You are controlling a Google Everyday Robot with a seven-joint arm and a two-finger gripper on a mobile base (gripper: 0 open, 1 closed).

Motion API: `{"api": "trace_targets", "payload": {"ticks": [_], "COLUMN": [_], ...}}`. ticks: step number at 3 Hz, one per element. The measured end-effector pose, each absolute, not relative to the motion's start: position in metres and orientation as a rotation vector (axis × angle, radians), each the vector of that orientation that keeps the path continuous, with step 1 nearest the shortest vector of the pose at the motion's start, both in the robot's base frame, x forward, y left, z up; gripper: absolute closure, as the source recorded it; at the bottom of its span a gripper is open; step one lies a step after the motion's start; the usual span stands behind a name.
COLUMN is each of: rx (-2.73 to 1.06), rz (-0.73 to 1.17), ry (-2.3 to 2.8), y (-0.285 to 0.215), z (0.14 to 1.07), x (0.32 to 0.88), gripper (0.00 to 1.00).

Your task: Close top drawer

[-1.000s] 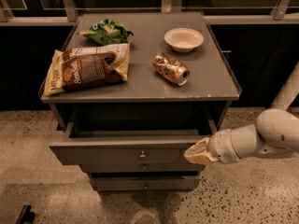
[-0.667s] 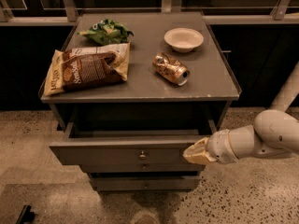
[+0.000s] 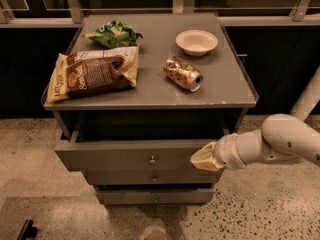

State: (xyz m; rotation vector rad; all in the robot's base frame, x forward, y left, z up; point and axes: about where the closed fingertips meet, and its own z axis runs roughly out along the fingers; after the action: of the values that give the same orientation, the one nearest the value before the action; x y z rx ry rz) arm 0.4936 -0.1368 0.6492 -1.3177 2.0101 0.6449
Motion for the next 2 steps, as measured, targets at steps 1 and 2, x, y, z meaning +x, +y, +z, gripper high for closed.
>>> {"api": "trace_targets", "payload": {"ticks": [1, 2], "rx": [-1.331, -1.331], "rz": [0.554, 0.554], "ry": [1.961, 1.961], "y": [-0.1273, -0.1271], "z": [0.6535, 0.6535], "x": [0.5197, 0.5187], "gripper": [1.0, 1.0]}}
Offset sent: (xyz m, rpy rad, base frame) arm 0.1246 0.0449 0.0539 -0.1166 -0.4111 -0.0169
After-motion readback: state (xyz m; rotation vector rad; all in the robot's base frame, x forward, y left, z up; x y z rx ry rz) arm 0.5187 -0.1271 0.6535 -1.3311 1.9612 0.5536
